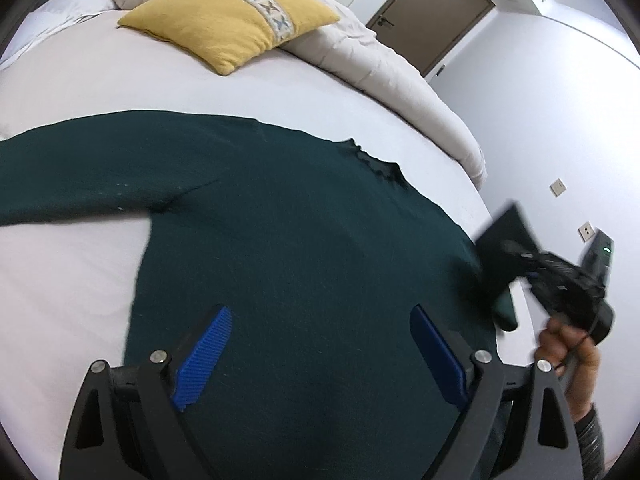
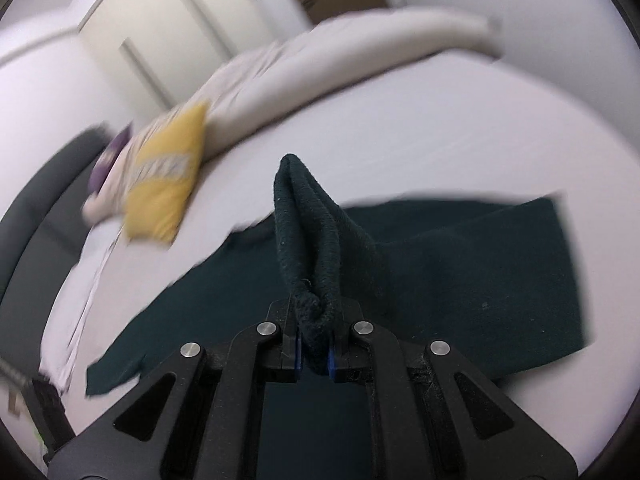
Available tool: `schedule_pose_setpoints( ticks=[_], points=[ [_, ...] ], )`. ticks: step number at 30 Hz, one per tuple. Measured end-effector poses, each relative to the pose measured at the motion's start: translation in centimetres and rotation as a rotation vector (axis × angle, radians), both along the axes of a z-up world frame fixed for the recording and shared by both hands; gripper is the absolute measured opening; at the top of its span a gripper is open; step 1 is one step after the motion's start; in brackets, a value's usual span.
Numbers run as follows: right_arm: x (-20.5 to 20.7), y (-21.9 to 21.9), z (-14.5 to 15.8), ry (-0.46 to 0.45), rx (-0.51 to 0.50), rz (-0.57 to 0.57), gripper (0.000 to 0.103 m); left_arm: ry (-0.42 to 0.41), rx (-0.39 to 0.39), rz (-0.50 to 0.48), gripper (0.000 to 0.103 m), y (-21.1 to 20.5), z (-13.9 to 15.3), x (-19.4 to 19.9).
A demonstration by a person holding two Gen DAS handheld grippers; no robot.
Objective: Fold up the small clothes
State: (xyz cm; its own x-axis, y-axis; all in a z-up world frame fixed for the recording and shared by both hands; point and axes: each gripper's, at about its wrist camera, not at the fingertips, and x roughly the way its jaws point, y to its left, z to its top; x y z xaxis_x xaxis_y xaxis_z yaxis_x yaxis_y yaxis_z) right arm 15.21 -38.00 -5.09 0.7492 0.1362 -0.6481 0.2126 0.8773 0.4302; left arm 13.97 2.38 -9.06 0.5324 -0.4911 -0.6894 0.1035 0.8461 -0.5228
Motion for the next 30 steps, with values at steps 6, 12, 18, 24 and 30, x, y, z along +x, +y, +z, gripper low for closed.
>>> schedule_pose_setpoints(
  ticks=[6,12,18,24,30],
  points=[
    [-1.0,5.5,-6.5,0.036,0.105,0.116,0.059,0.030,-0.016,-0.027,0.092,-0.4,-0.9,1.4],
    [-12.1,4.5,-5.5,-0.084,0.060,0.056,0.073,0.056,-0.013,-0.097,0.092,-5.6,-1.8,3.7],
    [-17.1,-2.7,-4.7,-0.110,0.073,-0.128,0.073,0.074,0.097,-0.217,0.068,-15.2,-2.4,8.6],
    [-20.9,-9.2,-4.1,-0.118,0.064,-0.229,0.072,0.055,0.249,-0.231,0.037,-19.6,-3.4,11.2],
    [-23.8,-13.3,-4.6,-0.092,0.064,-0.287,0.072,-0.021,0.275,-0.233,0.008,-18.9,-1.7,10.5]
  ],
)
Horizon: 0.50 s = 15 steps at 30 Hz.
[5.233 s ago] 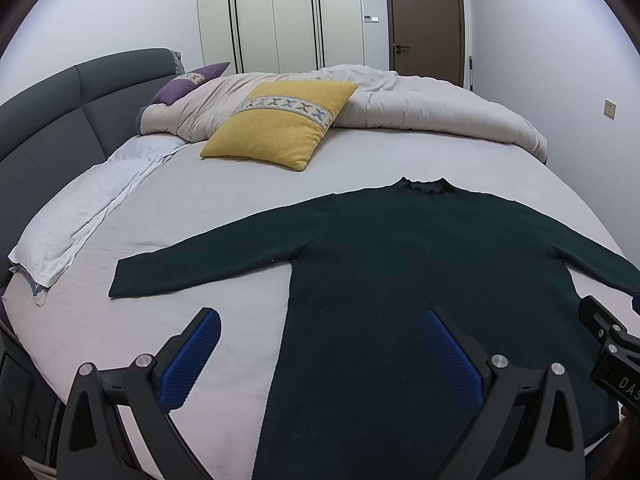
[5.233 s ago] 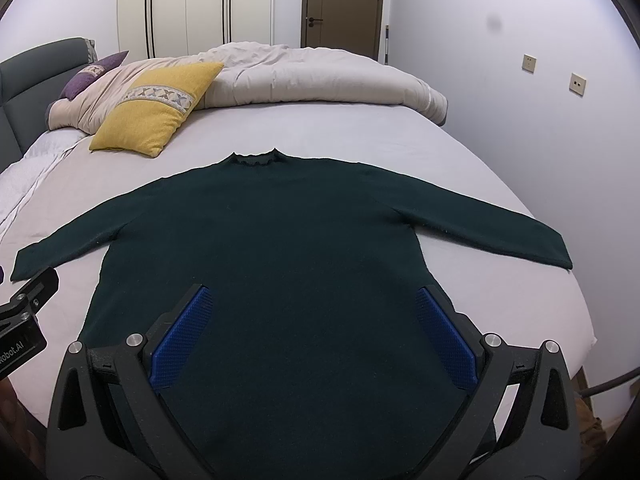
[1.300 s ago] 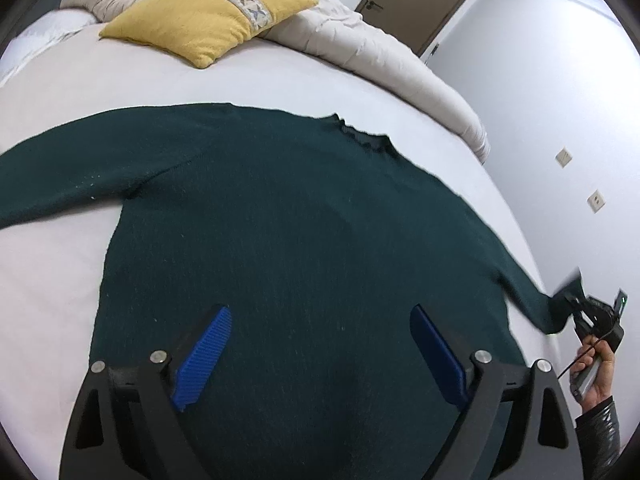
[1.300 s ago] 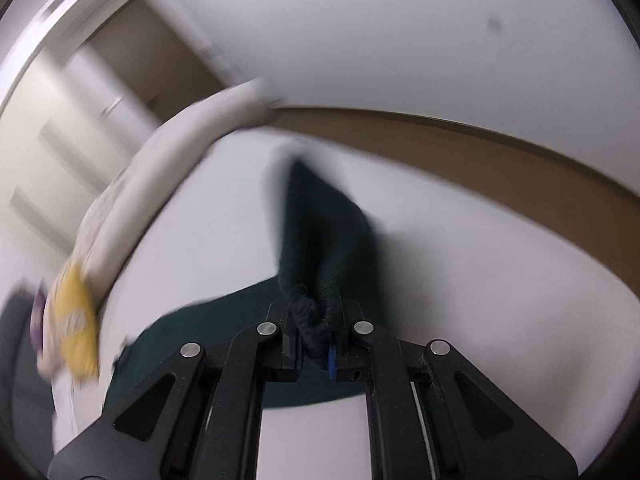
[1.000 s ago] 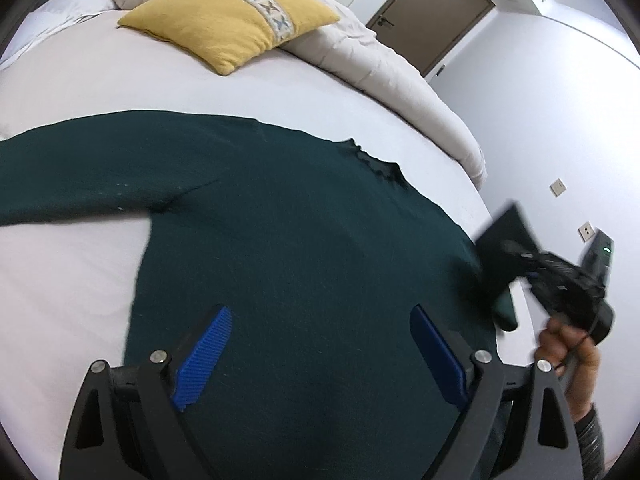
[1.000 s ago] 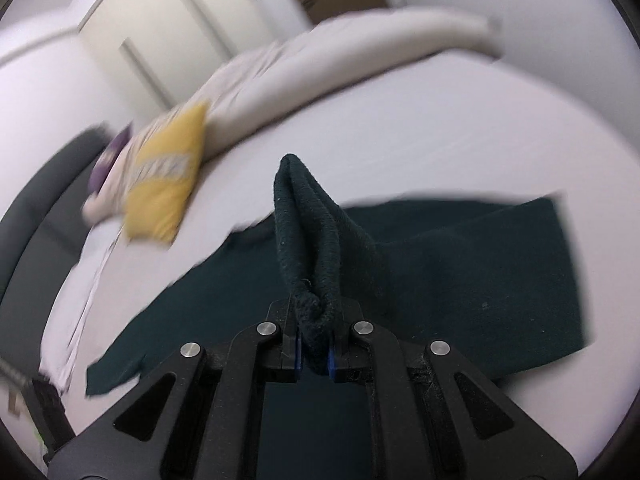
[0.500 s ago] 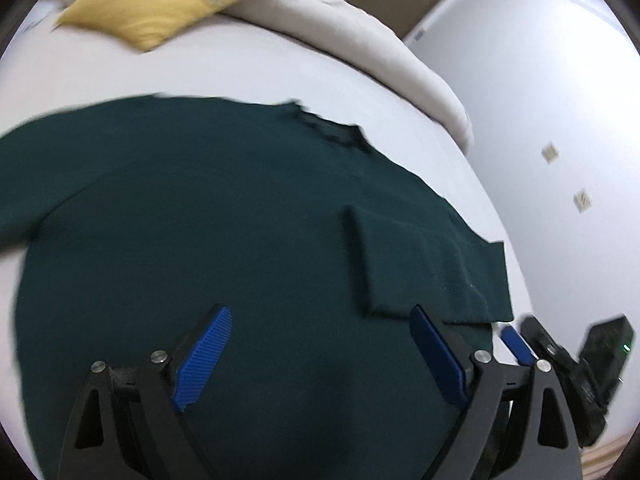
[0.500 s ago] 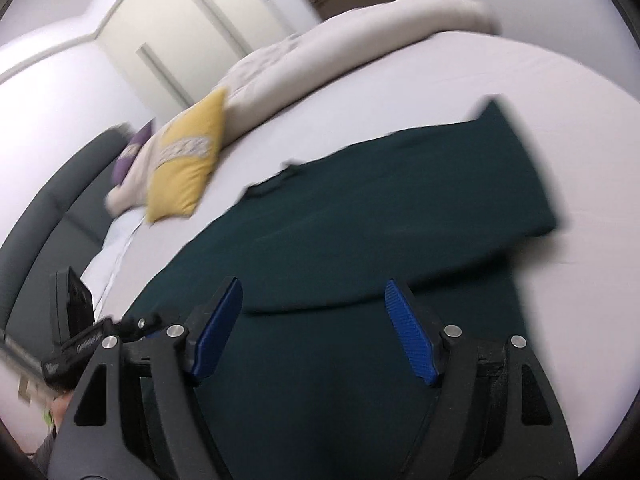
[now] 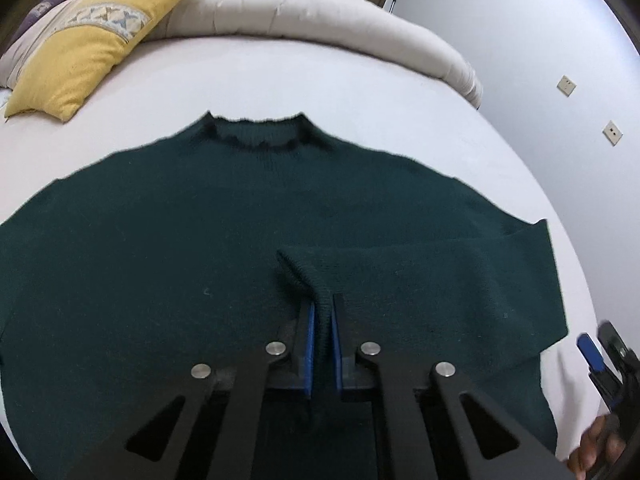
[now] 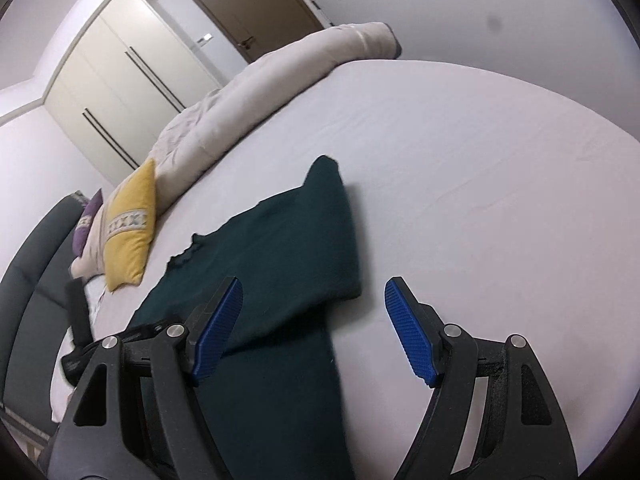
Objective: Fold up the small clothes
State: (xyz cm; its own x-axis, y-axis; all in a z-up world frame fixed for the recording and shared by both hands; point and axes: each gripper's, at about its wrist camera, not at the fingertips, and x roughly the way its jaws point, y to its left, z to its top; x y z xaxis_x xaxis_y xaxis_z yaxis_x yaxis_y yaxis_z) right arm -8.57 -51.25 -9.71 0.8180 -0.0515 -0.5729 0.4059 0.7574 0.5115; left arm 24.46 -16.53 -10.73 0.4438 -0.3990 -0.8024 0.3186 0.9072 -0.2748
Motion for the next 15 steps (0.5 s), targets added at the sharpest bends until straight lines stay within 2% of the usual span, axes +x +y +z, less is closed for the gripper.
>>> schedule_pose_setpoints(
  ticks=[4,8,12,15],
  points=[
    [1.8,-0.9,0.7,0.027,-0.054,0.005,0.072,-0.068,-0.039,0.019,0.008,1.6,2.3,-0.2],
    [4.2,-2.5,1.1,0.063,-0.077,-0.005,0.072,-0.103,-0.093,0.065,0.008,4.4,3.7,0.8],
    [8.4,-3.2,0.7,0.119,-0.090,0.008,0.072,-0.077,-0.083,0.136,0.008,7.6,2.0,2.5],
    [13.8,-2.1,0.2,0.162,-0.129,0.026,0.071,-0.060,-0.067,0.191,0.008,9.9,0.2,3.5]
  ],
)
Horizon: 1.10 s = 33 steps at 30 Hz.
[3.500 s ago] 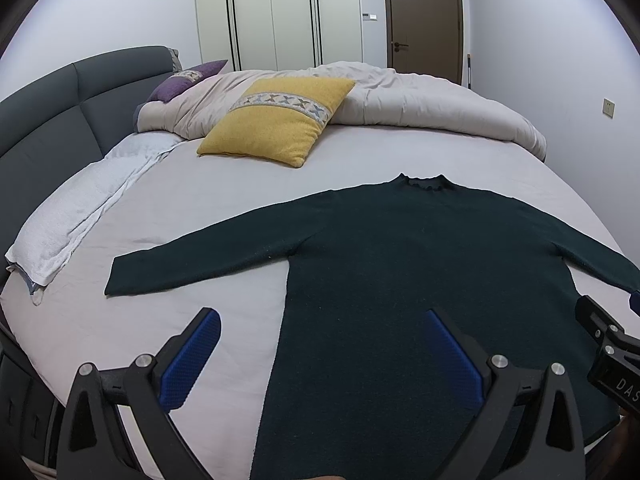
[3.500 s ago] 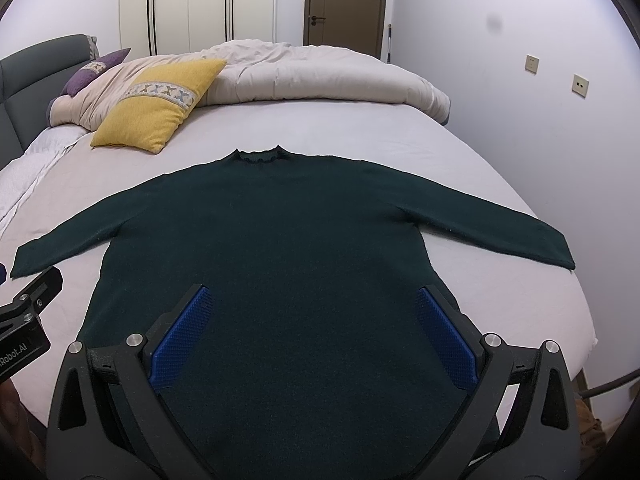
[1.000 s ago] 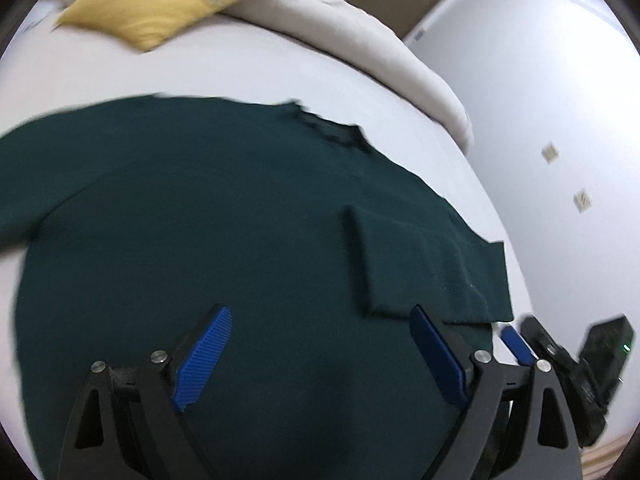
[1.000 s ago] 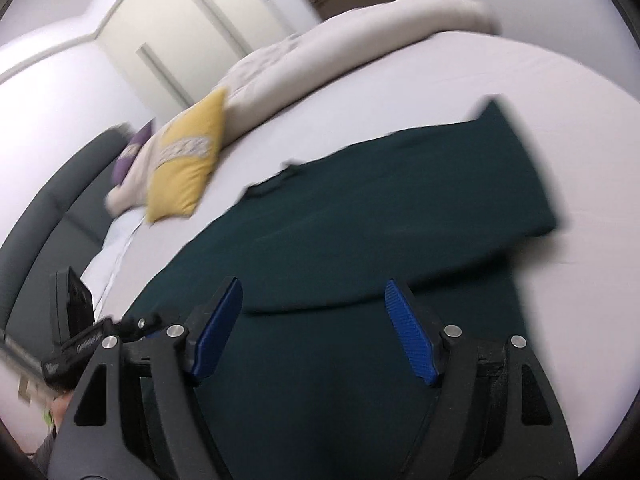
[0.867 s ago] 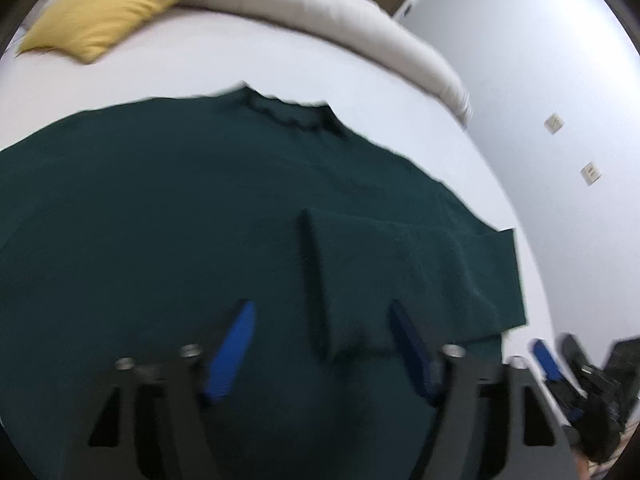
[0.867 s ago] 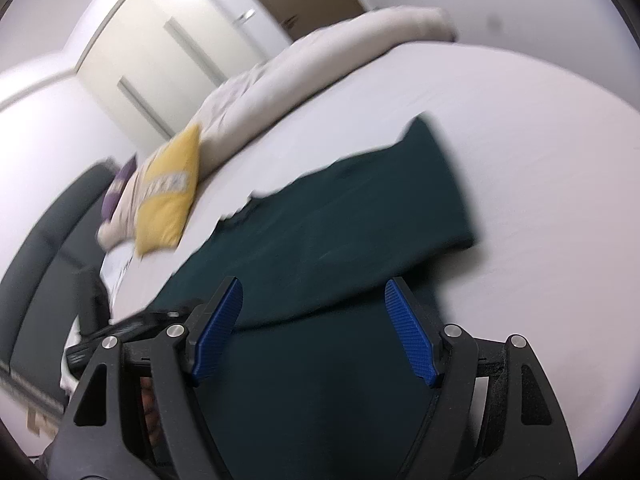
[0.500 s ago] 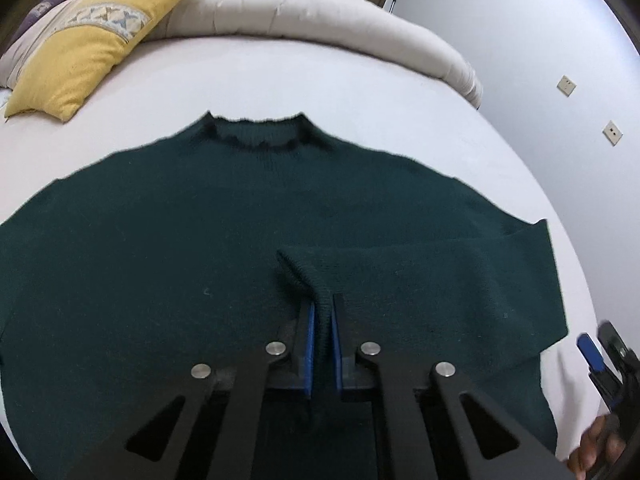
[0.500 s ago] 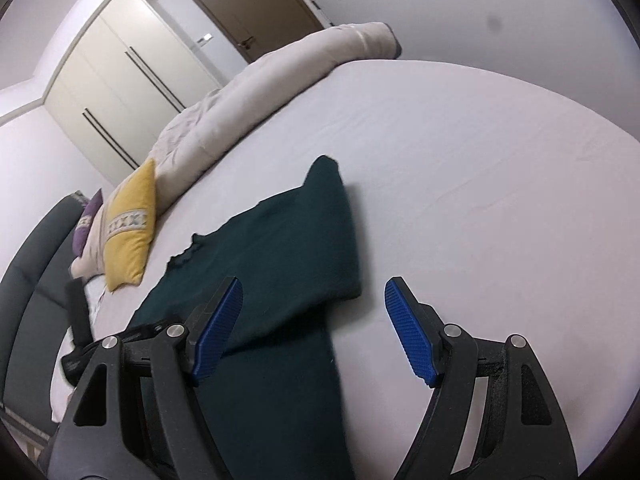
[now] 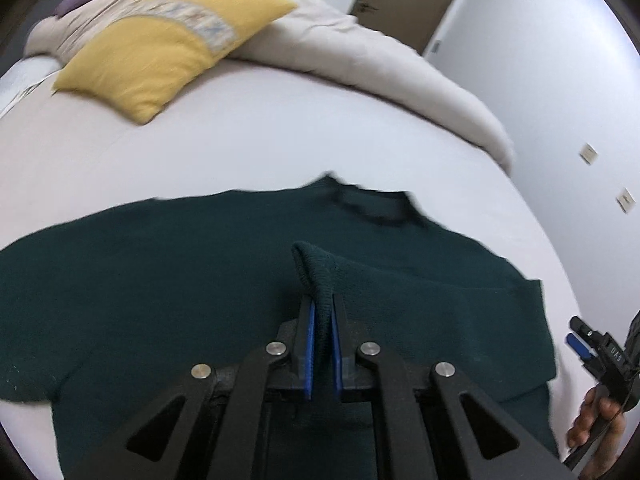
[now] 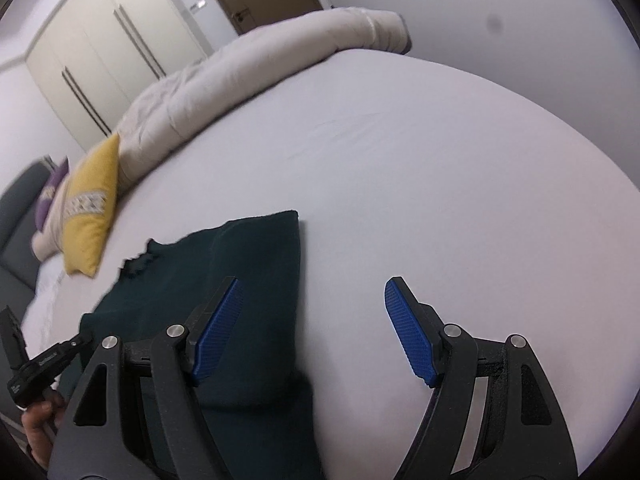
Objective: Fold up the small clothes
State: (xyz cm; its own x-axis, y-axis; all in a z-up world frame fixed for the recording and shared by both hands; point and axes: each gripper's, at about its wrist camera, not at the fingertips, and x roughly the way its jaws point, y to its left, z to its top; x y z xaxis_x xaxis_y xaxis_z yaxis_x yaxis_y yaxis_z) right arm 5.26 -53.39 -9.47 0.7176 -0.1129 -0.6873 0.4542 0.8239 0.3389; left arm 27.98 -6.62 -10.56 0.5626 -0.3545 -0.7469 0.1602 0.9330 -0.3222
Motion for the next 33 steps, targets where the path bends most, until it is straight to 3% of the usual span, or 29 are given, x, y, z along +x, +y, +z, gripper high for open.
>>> schedule_pose_setpoints(
  ticks=[5,9,10,12,13,15,18,22,26,29,30,33],
  points=[
    [5.3,0.3,-1.0,0.067,-0.013,0.042,0.069,0.012,-0.009,0.015,0.008,1.4,-2.6,-0.3],
    [9.0,1.0,-3.3,0.156,-0.032,0.084,0.057,-0.002,-0.019,0.006,0.008,1.6,-2.8,-0.6],
    [9.4,1.2,-3.5,0.157,-0.050,0.087,0.052,-0.002,-0.020,0.003,0.008,1.6,-2.7,-0.6],
    [10.3,1.3,-3.7,0.170,-0.071,0.107,0.019,-0.003,-0.021,-0.005,0.008,1.8,-2.6,-0.5],
    [10.6,1.2,-3.8,0.173,-0.070,0.115,0.011,-0.007,-0.018,-0.009,0.008,1.8,-2.5,-0.5],
    [10.9,1.2,-3.2,0.180,-0.101,0.119,0.006,-0.012,-0.014,-0.011,0.008,1.6,-2.2,-0.5],
    [10.7,2.0,-2.1,0.165,-0.140,0.122,0.005,-0.020,0.008,-0.009,0.008,1.3,-2.4,-0.6],
    [10.8,1.0,-4.3,0.166,-0.094,0.105,0.005,-0.001,-0.020,0.001,0.008,1.6,-3.2,-0.1],
    [10.8,0.7,-4.2,0.137,-0.089,0.088,0.006,-0.007,0.004,-0.021,0.008,1.3,-3.0,0.2],
    [10.5,0.7,-3.5,0.166,-0.080,0.047,0.033,-0.006,-0.005,-0.023,0.011,1.5,-3.4,0.0],
    [10.0,1.0,-3.0,0.170,-0.088,0.028,0.038,-0.004,-0.013,-0.020,0.011,1.7,-3.5,0.1],
    [7.7,4.2,-0.7,0.111,-0.143,0.071,0.038,0.003,-0.040,-0.014,0.011,2.0,-3.8,0.2]
  ],
)
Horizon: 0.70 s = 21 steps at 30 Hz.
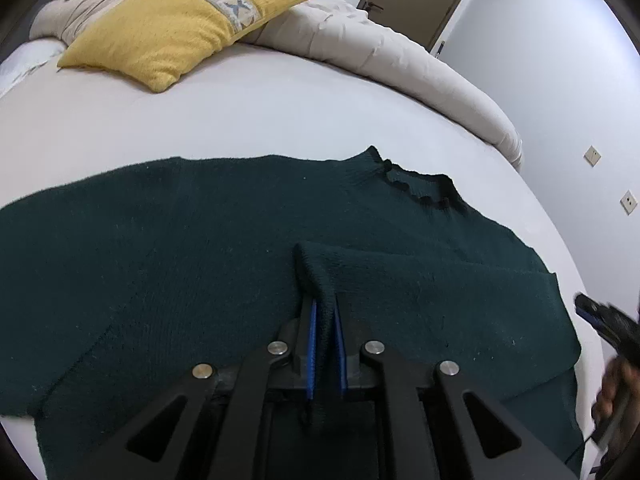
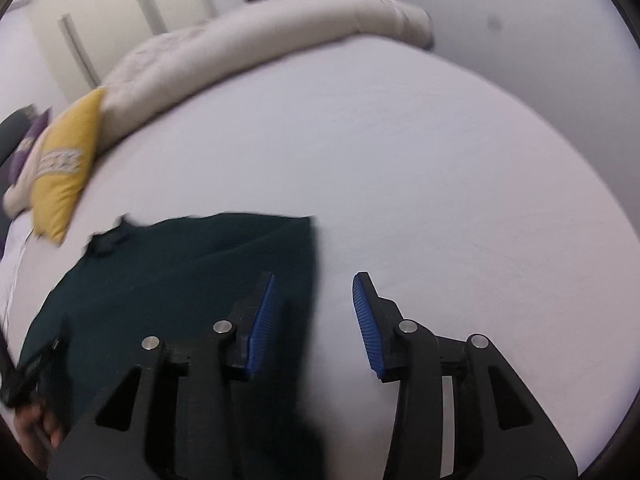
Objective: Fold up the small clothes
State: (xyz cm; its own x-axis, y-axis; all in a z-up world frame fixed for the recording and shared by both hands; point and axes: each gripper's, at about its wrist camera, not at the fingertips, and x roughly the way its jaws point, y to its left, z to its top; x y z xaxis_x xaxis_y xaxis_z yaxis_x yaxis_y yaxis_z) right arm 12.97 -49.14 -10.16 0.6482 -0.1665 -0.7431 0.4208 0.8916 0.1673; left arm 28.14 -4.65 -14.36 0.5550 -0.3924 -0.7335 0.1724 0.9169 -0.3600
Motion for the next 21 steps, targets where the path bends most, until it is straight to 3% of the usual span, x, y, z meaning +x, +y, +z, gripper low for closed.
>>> schedule_pose_setpoints(
  ticks=[3,6,7,9,12,13,14,18,21],
  points=[
    [-1.4,3.3,-0.2,0.009,-0.059,0.064,0.038,-0.001,-0.010,0.002,0.011,0.1,-0.1,0.0],
    [-0.7,3.5,-4.8,0.130,-0.008,0.075,0.039,0.010,-0.030,0.007,0.012,0.3,-0.3,0.3],
    [-1.0,3.6,-4.7,0.078,-0.021,0.082,0.038,0.018,-0.042,0.009,0.012,0.4,-0.2,0.4],
    [-1.3,3.6,-3.8,0.077,-0.016,0.069,0.043,0.046,-0.095,0.009,0.014,1.3,0.1,0.7],
    [-3.0,4.2,-1.2,0.056,-0.023,-0.028,0.044,0.041,-0.128,0.059,0.030,3.8,1.7,-0.6],
    [-3.9,4.5,-0.2,0.018,-0.018,-0.034,0.044,0.025,-0.140,0.073,0.043,4.7,2.2,-1.3],
    [-4.7,5.0,0.8,-0.014,-0.020,-0.040,0.045,-0.002,-0.155,0.096,0.051,6.4,3.2,-2.4],
    [-8.6,8.9,3.6,-0.107,-0.009,-0.023,0.055,-0.058,-0.137,0.222,0.054,14.5,5.6,-6.9],
    [-10.1,13.1,3.8,-0.103,0.005,0.041,0.056,-0.081,-0.121,0.415,0.058,23.9,6.4,-11.1]
  ],
)
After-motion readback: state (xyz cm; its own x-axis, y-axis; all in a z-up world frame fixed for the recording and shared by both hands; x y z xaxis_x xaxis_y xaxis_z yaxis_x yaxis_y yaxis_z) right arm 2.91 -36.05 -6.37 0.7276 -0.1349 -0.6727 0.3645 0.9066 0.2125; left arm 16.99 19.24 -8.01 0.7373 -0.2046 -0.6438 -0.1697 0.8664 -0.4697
